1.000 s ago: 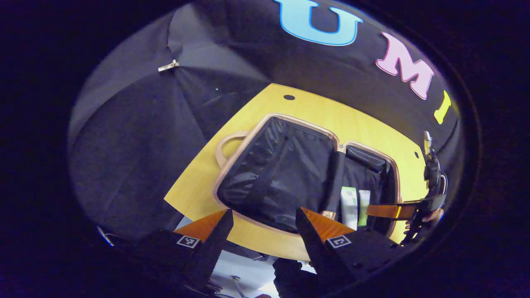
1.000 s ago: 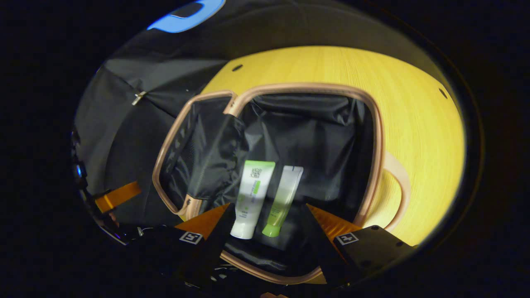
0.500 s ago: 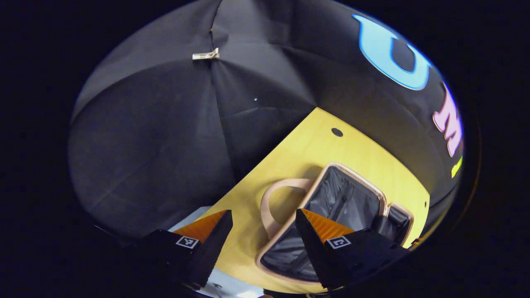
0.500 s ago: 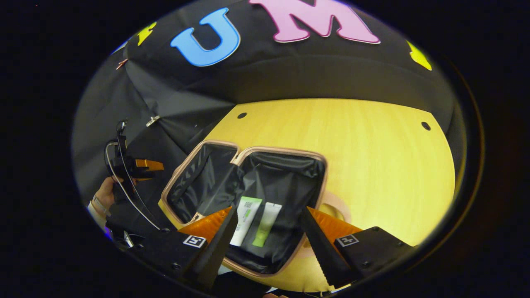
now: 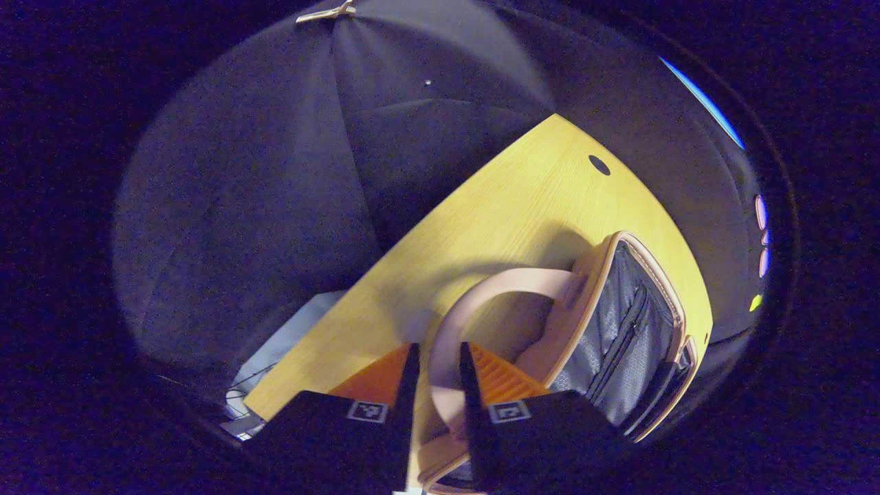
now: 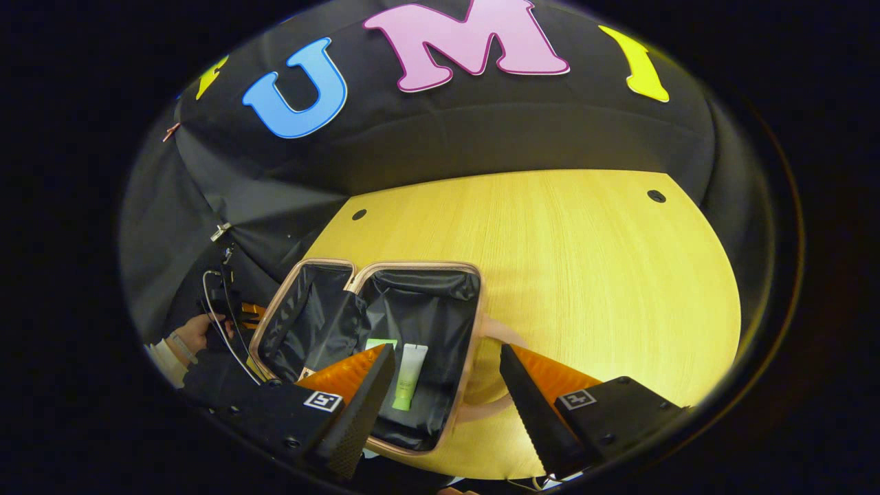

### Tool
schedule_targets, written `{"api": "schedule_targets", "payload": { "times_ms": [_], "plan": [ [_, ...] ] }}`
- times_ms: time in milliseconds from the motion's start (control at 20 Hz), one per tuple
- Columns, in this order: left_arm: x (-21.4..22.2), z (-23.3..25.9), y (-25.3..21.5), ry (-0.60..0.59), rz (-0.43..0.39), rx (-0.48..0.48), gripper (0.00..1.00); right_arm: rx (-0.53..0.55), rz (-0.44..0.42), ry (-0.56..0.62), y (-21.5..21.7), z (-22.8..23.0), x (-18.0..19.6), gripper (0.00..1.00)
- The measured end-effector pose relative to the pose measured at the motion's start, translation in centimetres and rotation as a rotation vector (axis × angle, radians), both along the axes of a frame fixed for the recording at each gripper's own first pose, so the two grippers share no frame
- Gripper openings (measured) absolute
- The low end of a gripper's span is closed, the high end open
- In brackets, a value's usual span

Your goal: First open the suitcase, pack the skin care products into it, and then close the suitcase.

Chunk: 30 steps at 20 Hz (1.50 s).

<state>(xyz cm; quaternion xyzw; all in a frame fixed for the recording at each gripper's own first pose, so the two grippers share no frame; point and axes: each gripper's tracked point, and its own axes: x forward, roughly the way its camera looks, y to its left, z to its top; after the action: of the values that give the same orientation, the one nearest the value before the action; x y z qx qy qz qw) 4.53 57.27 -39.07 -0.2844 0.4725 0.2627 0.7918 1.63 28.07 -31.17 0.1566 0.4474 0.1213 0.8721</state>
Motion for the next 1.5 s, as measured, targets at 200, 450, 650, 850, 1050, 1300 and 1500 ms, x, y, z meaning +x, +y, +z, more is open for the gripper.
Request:
{"api": "schedule_targets", "payload": {
  "times_ms": [200, 450, 650, 850, 1050, 1300, 1500],
  "plan": [
    [0.1, 4.3, -0.6, -0.119, -0.057, 0.012, 0.13, 0.009, -0.006, -0.034, 0.1, 1.2, -0.8, 0.97],
    [0.4, 14.4, -3.2, -0.246, -0.175, 0.135, 0.06, 0.045, 0.024, -0.09, 0.9, 2.3, -1.1, 0.97],
    [0.8, 25.4, -9.4, -0.445, -0.286, 0.205, 0.06, 0.096, 0.085, -0.155, 0.8, 4.4, -1.6, 0.97],
    [1.3, 32.4, -21.3, -0.591, -0.482, 0.227, 0.06, 0.107, 0.106, -0.226, -2.2, 6.4, -2.7, 0.97],
    [1.6, 32.5, -36.8, -0.619, -0.677, 0.119, 0.06, 0.125, 0.061, -0.241, -7.2, 7.4, -5.9, 0.98],
    [4.2, 23.7, -47.8, -0.452, -0.842, 0.087, 0.06, 0.096, -0.036, -0.214, -15.1, 5.4, -9.9, 0.97],
    [5.4, 16.9, -48.6, -0.242, -0.887, 0.147, 0.08, 0.078, -0.111, -0.179, -20.3, 3.9, -12.9, 0.97]
  ]
}}
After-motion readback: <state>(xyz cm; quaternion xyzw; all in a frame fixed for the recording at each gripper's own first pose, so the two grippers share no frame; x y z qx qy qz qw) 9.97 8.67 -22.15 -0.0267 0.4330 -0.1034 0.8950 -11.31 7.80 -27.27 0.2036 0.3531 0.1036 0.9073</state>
